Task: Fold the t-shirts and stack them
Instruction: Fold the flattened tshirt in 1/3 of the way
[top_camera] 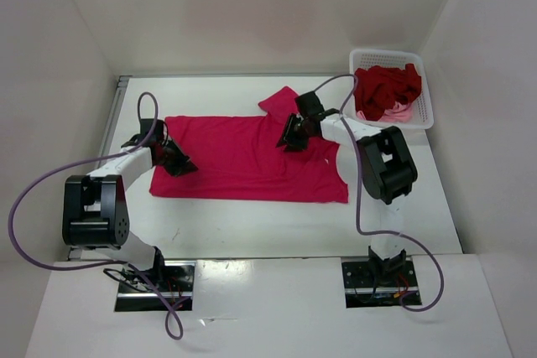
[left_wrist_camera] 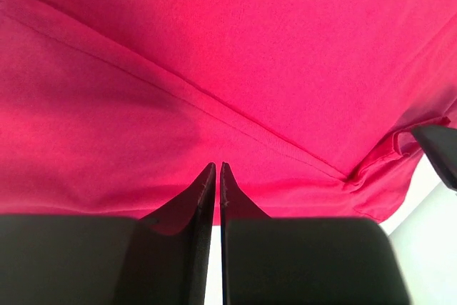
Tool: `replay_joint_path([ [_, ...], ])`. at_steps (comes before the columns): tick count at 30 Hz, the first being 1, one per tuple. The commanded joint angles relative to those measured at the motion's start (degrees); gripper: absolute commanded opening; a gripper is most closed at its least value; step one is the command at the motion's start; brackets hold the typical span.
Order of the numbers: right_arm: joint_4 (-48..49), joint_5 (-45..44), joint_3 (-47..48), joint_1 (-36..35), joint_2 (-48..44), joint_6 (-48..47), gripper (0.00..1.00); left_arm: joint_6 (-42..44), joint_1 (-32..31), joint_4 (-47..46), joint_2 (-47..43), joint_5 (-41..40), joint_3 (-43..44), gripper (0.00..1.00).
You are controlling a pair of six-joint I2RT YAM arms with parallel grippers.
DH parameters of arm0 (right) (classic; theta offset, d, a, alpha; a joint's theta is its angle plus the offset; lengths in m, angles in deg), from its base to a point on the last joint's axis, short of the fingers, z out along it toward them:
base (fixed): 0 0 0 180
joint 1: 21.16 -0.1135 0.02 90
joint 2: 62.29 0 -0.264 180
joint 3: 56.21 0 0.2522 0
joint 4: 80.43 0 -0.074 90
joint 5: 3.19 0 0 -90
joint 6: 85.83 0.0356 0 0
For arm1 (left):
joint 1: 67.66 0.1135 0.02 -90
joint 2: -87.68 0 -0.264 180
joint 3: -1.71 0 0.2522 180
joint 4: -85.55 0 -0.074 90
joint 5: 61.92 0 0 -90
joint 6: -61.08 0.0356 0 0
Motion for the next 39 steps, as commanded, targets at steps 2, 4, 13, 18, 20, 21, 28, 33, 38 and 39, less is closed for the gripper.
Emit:
replay_joint_path([
  [2,-0.30,0.03,-3.17,-0.88,-8.65,-0.34,0.47,2.64,-2.25,0.66,-3.28,-2.29,2.05,0.13],
  [4,0.76,0.02,-8.11,-0.88,-14.80,-0.34,0.47,3.43,-3.92,1.97,-3.80,-3.34,2.67,0.13],
  [13,4.62,-0.51,-22.12,-2.73,-18.10,-1.03,0.00,2.82,-15.36,1.90,-0.39,-7.57,2.67,0.13],
  [18,3.48,-1.83,-10.35,-3.25,-9.65,-3.15,0.00,2.82,-15.36,1.36,3.05,-8.09,3.38,0.13],
  [20,3.48,-1.83,-8.06,-3.26,-6.22,-3.15,0.00,2.82,-15.36,0.75,3.84,-8.09,3.38,0.13],
  [21,2.96,-1.83,-7.00,-3.26,-5.16,-3.15,0.00,2.82,-15.36,0.23,4.36,-8.09,3.38,0.13],
  [28,2.35,-1.83,-1.63,-5.02,-0.32,-2.10,0.02,2.29,-15.36,0.48,4.37,-7.57,1.62,0.13],
  [33,1.81,-3.76,-7.75,-5.02,-11.11,-1.48,0.32,4.22,-14.74,2.59,-2.91,-9.06,1.62,0.13],
  [38,4.97,-3.50,-18.83,-5.02,-20.61,1.50,0.44,5.28,-14.74,3.65,-2.49,-9.24,1.62,0.13],
  [39,4.98,-3.50,-20.16,-5.54,-21.14,1.51,0.33,5.28,-14.74,3.13,-1.01,-8.63,1.62,0.13],
])
